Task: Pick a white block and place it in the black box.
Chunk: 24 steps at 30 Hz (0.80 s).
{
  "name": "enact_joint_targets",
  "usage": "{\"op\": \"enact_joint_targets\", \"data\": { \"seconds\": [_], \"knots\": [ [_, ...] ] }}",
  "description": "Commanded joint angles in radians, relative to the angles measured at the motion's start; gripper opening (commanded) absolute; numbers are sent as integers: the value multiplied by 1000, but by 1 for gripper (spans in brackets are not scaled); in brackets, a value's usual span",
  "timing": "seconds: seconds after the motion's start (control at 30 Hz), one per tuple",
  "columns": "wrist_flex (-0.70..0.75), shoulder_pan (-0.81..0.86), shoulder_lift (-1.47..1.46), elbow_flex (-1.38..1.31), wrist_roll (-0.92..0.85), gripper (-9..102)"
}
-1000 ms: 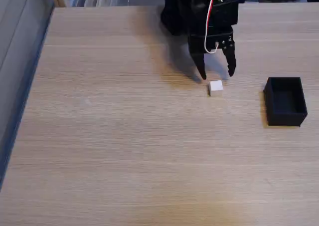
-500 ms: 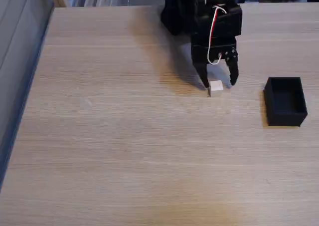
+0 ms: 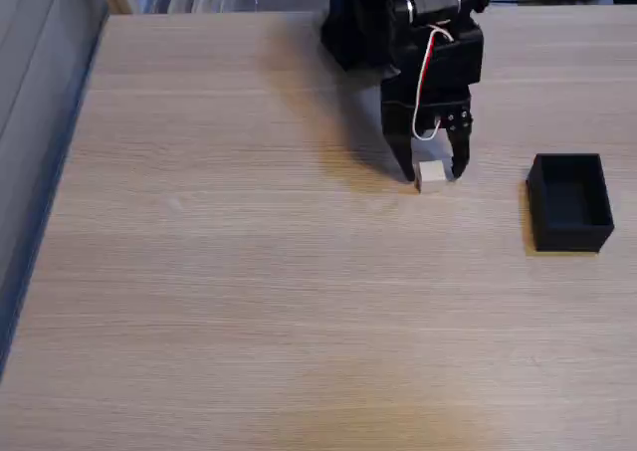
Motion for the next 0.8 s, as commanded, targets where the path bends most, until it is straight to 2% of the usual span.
{"op": "enact_joint_targets", "data": {
  "seconds": [0.0,0.43,0.77],
  "knots": [
    [-5,-2,-21,-51,5,21],
    [34,0,-18,-72,-63,1],
    [135,-103,199,-94,-57,0]
  ]
}}
